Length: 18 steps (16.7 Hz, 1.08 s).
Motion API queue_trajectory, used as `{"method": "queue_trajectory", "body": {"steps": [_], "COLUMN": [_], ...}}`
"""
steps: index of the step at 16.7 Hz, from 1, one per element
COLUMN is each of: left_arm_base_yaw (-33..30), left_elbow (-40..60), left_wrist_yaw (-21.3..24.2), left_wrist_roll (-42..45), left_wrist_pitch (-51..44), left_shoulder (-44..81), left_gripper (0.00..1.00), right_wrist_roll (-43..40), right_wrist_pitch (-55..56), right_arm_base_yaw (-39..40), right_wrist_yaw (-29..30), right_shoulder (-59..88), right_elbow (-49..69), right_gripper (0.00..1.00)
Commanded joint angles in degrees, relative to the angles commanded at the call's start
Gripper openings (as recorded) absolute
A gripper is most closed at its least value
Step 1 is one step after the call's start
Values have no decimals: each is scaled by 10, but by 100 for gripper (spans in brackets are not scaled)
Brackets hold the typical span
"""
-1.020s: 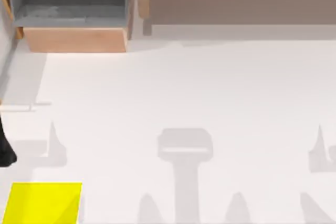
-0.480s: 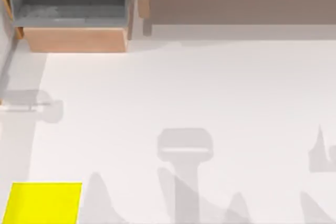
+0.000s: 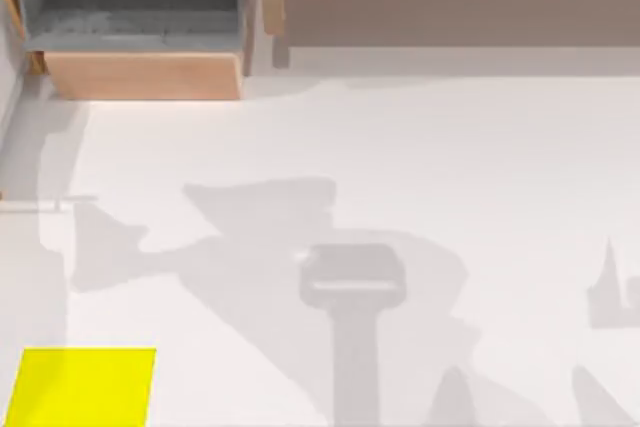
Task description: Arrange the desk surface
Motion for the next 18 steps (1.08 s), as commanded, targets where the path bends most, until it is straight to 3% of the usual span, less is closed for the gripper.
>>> {"method": "queue_trajectory", "body": {"steps": [6, 10, 14, 18], "left_arm_base_yaw": [44, 54, 48, 46], "left_elbow": [318, 473, 554, 560], "left_wrist_yaw": [1, 5, 9, 10], "left_wrist_roll": [7, 6, 6, 7], "left_wrist_pitch": [-165, -245, -287, -290], "left_shoulder": [338, 502, 584, 590], "left_gripper": [100, 100, 100, 100], "right_wrist_roll": [0, 0, 0, 0], "right_wrist_pitch": [0, 0, 0, 0], "right_arm_base_yaw": [0, 0, 0, 0], "right_wrist_yaw": [0, 0, 0, 0], "right_shoulder": [0, 0, 0, 0], "right_elbow": [0, 0, 0, 0], "right_gripper": [100, 100, 100, 100]}}
